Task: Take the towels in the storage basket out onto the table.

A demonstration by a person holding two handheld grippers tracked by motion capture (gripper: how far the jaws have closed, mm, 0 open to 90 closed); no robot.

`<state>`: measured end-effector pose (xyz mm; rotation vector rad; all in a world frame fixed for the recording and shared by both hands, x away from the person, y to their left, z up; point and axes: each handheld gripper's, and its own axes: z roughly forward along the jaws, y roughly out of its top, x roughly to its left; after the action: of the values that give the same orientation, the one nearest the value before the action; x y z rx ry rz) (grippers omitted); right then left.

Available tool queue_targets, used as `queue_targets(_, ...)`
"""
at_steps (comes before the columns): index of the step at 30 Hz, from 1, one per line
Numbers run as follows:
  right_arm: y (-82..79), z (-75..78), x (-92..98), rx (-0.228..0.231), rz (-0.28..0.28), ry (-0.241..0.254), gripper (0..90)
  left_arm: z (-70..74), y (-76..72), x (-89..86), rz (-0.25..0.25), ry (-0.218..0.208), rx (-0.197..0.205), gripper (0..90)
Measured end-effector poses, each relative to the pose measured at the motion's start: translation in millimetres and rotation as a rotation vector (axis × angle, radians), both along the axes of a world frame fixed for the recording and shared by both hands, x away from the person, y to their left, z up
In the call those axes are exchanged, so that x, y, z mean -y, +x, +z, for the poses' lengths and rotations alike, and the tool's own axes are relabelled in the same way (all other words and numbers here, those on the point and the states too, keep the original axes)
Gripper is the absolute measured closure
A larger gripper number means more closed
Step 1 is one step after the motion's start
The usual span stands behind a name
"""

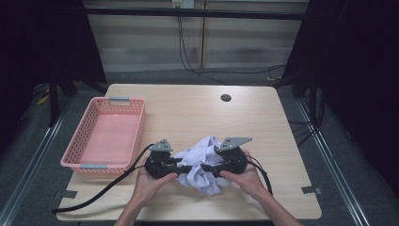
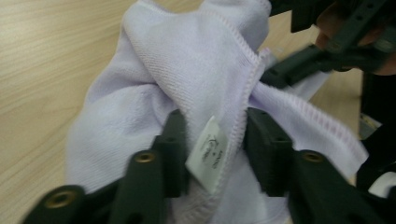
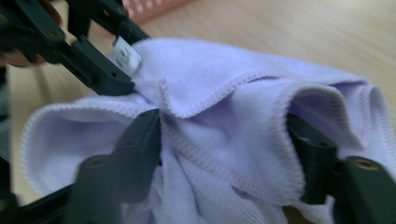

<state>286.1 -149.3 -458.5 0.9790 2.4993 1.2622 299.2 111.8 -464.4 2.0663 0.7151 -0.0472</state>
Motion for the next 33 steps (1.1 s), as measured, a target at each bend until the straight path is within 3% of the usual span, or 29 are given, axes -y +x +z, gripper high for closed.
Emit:
queue_targets(1,0.4,-2.4,1.3,-0.002,-0.013,0.016,56.8,0.6,0.1,-1.0,0.004,-0.009,-0.001,69.2)
queue_targets(2,1.4,-3.2,4.8,-0.015,-0.01,0.049,61.4,2.9,0.6,-3.5,0.013,-0.028,-0.003,75.8)
queue_targets(3,0.7,-1.5,9.0,0.0,-0.034,0.055,70.2,5.8,1.4,-6.6,0.026,-0.051,-0.002,80.4)
queue_targets(4,-0.3,2.2,14.1,0.016,-0.057,0.066,77.3,8.9,2.3,-10.8,0.029,-0.07,-0.004,81.9)
queue_targets(7,-0.1,16.4,36.2,0.05,-0.131,0.112,86.1,18.2,2.2,-22.1,0.061,-0.11,0.017,83.2)
queue_targets(9,1.3,25.5,54.0,0.065,-0.176,0.143,86.9,24.8,2.0,-31.1,0.079,-0.164,0.017,83.5)
queue_targets(12,2.1,34.7,77.8,0.078,-0.226,0.169,87.3,35.2,0.0,-40.4,0.107,-0.199,0.046,83.6)
queue_targets(16,2.2,43.3,101.4,0.106,-0.29,0.145,87.4,47.9,0.6,-54.1,0.14,-0.223,0.058,83.7)
queue_targets(21,2.6,62.1,138.0,0.154,-0.377,0.15,87.4,64.3,0.0,-73.2,0.207,-0.208,0.1,83.9)
queue_targets(27,-1.2,66.6,196.5,0.168,-0.565,0.133,87.4,51.7,5.6,-99.4,0.311,-0.185,0.058,84.5)
queue_targets(28,-1.9,65.7,206.0,0.158,-0.582,0.141,87.5,46.1,7.4,-100.8,0.321,-0.173,0.032,84.5)
queue_targets(29,-3.0,62.9,213.0,0.144,-0.589,0.124,87.1,41.0,8.9,-100.1,0.306,-0.163,0.012,84.1)
queue_targets(31,-4.6,54.8,214.0,0.112,-0.546,0.093,76.6,32.4,10.5,-94.8,0.282,-0.143,0.001,81.0)
queue_targets(33,-6.3,47.0,209.5,0.117,-0.525,0.061,68.9,29.5,10.7,-88.0,0.262,-0.134,-0.007,72.3)
